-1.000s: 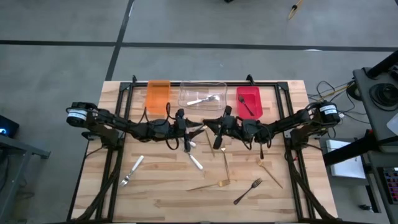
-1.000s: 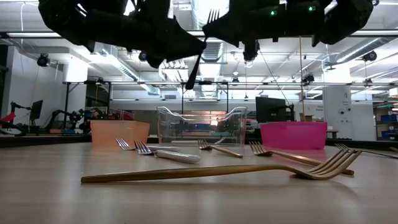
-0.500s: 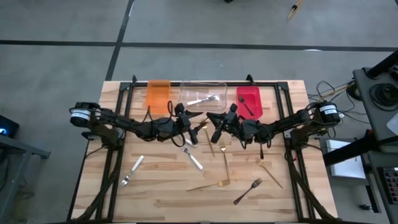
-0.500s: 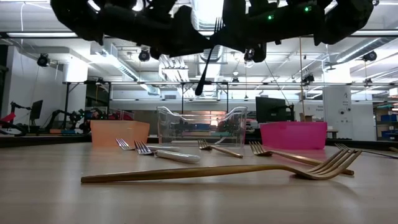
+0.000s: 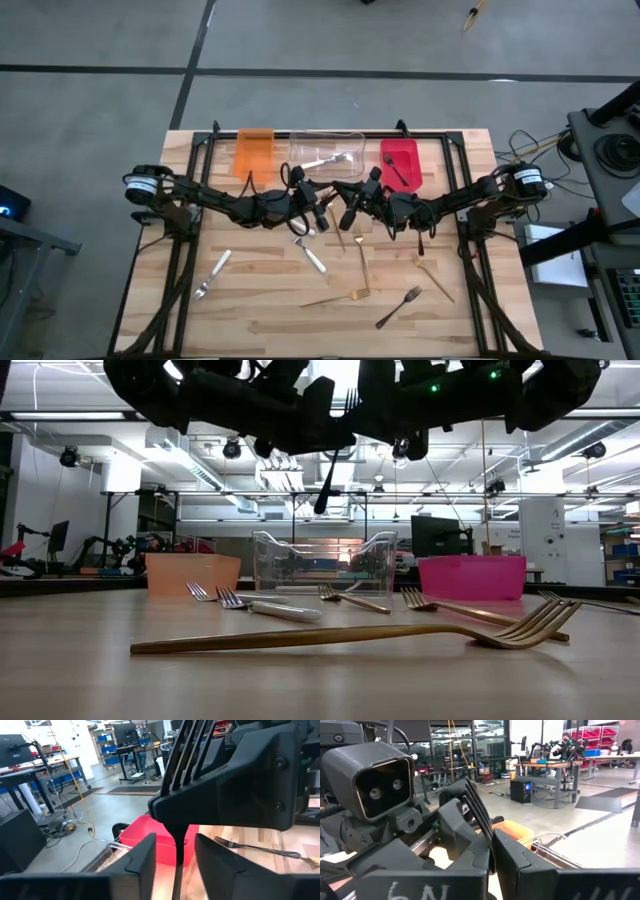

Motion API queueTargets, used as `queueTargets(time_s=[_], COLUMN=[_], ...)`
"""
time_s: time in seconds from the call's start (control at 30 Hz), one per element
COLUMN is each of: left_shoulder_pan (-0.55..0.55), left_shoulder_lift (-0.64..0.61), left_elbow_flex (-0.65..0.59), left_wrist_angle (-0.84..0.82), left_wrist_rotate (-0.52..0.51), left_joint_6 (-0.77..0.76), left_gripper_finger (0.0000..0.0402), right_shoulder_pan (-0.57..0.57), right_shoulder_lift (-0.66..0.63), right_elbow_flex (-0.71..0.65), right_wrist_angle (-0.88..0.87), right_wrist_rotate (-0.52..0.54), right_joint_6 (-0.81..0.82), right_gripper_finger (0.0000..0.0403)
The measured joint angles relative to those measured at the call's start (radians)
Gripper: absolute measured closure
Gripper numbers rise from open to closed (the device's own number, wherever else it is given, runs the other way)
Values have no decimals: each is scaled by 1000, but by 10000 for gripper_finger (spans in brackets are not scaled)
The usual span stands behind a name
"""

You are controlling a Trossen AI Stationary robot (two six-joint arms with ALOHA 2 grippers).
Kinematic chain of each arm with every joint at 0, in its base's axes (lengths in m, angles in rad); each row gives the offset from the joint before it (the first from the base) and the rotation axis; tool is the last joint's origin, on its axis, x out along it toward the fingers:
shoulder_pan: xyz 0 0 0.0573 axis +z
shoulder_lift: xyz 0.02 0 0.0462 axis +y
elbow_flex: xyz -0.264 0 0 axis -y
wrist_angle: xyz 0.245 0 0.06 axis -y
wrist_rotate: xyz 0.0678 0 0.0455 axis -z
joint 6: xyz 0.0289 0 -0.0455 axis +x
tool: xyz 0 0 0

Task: Sort silverware by color (type)
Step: Put the black fork into the orange bin

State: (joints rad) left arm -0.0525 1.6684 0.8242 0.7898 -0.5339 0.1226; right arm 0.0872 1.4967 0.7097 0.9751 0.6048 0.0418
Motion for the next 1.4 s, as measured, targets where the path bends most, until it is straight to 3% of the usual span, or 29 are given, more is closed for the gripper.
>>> queueTargets(time_s=[0.27, 0.57, 1.07, 1.4], left_shoulder_pan=[0, 0, 1, 37], left_shoulder_lift=[0, 0, -6, -80], left_elbow_flex=[0, 0, -2, -2], left_wrist_angle=[-6, -6, -60, -190], left_wrist_rotate=[0, 1, 3, 2], left_joint_6=[-8, -43, -98, -142], left_gripper_finger=[394, 399, 401, 401], right_shoulder_pan=[0, 0, 0, 0], right_shoulder_lift=[0, 0, -8, -53], right_elbow_flex=[0, 0, -1, -1], right_wrist_angle=[2, 1, 0, -8], right_wrist_rotate=[-2, -2, -1, 27], right_joint_6=[0, 9, 26, -29], right_gripper_finger=[395, 387, 258, 225])
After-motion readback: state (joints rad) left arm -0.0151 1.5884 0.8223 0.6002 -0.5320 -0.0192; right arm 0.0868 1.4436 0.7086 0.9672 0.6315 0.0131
